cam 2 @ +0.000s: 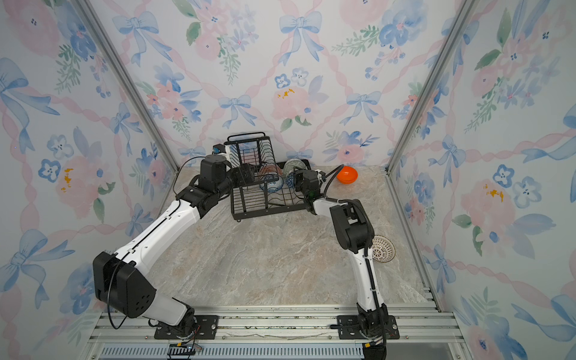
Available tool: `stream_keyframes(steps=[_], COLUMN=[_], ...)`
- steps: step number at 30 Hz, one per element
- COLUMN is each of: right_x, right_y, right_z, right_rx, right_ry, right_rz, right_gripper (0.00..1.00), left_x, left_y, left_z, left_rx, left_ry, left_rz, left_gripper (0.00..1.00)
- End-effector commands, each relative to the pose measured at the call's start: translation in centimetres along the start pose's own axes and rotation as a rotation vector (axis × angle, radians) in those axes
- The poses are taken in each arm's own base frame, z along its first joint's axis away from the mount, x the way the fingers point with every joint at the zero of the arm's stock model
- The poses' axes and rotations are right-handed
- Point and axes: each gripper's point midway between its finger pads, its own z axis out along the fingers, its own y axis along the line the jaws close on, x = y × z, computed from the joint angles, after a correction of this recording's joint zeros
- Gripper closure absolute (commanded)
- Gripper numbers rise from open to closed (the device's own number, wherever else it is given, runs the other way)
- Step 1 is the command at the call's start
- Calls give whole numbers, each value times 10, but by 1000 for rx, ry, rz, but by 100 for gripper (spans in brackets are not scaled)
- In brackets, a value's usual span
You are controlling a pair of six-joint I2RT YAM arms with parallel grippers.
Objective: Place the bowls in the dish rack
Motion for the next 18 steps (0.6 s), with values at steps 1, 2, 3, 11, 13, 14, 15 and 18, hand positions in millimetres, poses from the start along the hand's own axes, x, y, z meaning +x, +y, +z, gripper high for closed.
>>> stream_keyframes(steps=[1,2,3,11,13,14,15,18], right_x=[1,0,0,-8,-9,-10,-12,-15], right_y=[55,58,61,83,90,92,95,97], right_z=[-10,-11,-12,-34,-42,-46,-50,-65], right_rx=[-82,-85,-88,-80,-75,-64,-52,28], right_ry=[5,5,6,13,22,25,29,58], right_rz=[-15,-17,-20,-51,-60,-69,-81,-129], right_gripper=[58,56,55,5,4,3,3,3], left_x=[-10,-13,-15,-31,-36,-38,-41,-46], left_y=[-16,-17,-17,-27,-31,-33,-35,-44], left_z=[-9,-10,-11,-16,-19,-20,-22,-28], left_rx=[44,45,47,69,77,82,87,102], left_ry=[-14,-20,-23,-58,-68,-72,-79,-95], left_rz=[18,18,21,22,24,28,33,49], left_gripper=[2,2,2,2,2,2,2,2])
